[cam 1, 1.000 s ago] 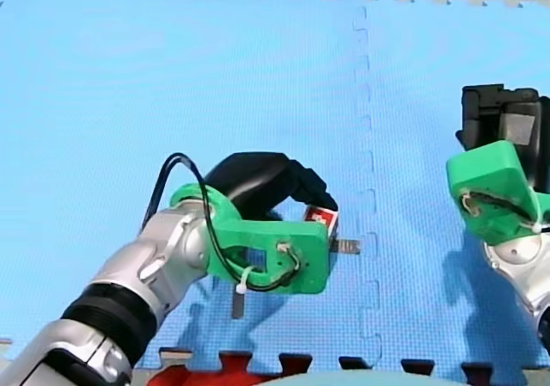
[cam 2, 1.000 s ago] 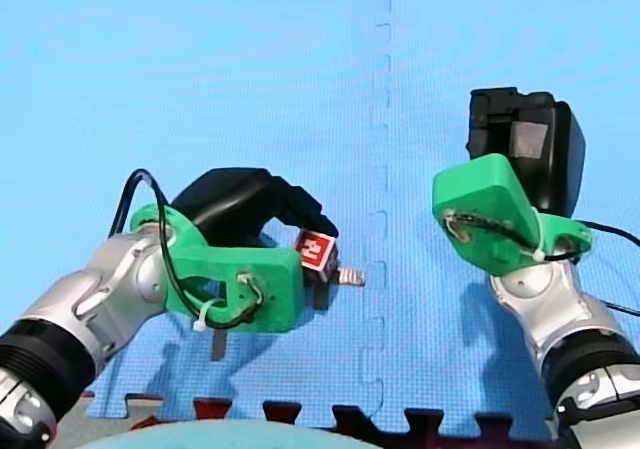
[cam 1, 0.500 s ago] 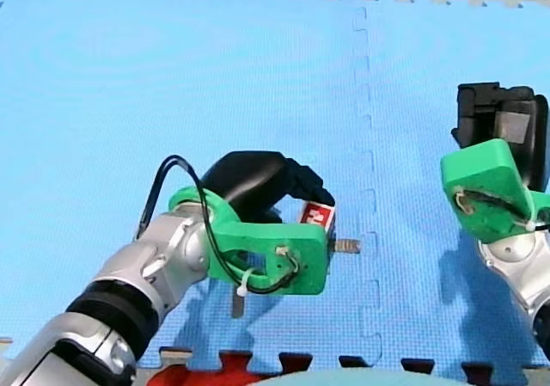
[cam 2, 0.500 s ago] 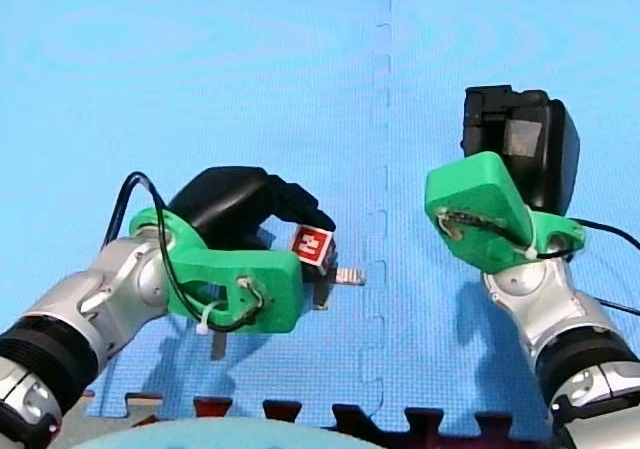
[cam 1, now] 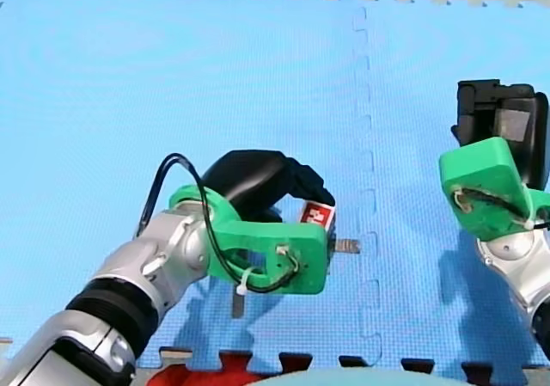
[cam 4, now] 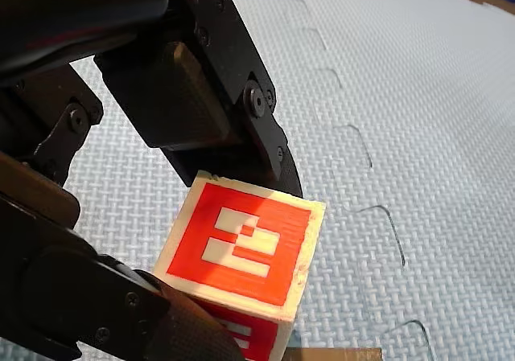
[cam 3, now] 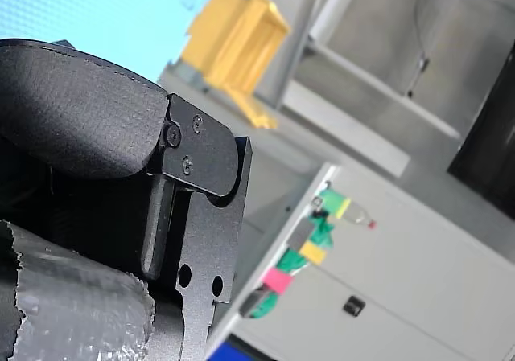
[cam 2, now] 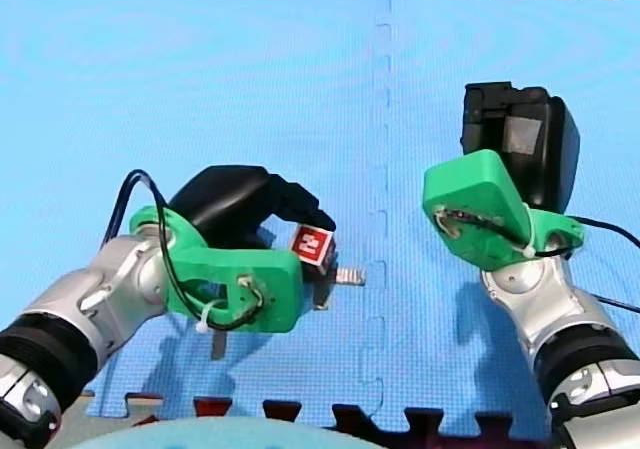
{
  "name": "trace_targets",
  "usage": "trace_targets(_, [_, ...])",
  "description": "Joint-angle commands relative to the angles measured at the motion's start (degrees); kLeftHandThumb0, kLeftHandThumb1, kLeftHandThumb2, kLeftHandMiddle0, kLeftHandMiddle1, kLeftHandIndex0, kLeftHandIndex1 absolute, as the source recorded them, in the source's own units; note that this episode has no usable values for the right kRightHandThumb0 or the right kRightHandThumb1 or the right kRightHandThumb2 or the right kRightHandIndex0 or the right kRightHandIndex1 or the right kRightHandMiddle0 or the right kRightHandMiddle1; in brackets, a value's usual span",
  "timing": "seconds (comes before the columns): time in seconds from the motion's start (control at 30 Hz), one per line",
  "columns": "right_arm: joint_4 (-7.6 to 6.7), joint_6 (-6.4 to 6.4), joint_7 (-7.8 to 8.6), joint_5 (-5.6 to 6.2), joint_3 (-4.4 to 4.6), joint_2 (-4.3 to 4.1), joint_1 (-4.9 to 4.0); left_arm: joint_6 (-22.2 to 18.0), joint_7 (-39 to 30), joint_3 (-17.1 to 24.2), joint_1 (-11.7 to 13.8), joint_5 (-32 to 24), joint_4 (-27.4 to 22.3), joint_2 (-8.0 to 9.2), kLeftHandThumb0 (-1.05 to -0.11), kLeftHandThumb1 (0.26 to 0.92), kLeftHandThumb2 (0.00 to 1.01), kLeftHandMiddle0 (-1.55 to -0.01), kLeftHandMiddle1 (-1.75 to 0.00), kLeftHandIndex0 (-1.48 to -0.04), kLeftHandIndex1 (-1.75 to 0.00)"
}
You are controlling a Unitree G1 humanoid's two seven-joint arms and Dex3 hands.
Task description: Stack cube left
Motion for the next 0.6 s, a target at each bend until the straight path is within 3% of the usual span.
trace_targets(0.0, [-0.19,-0.16,-0.14,0.16,-0.12,-0.25,-0.14,-0.71,-1.62,-0.44,-0.40,0.09,-0.22,0.46,-0.478,0.845,0.00,-0.83,-1.75,-1.27,0.00])
trace_targets(0.23, [0.04,-0.23,0.05,0.28,-0.26,-0.35,-0.19,-3.13,-5.94,-0.40,-2.07,-0.73,1.78,0.82,-0.473,0.848,0.00,-0.87,-1.75,-1.27,0.00])
trace_targets(0.57, [0.17,-0.02,0.01,0.21,-0.22,-0.15,-0.39,-2.96,-9.50,0.22,-2.61,-1.81,1.95,0.97,-0.469,0.852,0.00,-0.89,-1.75,-1.27,0.00])
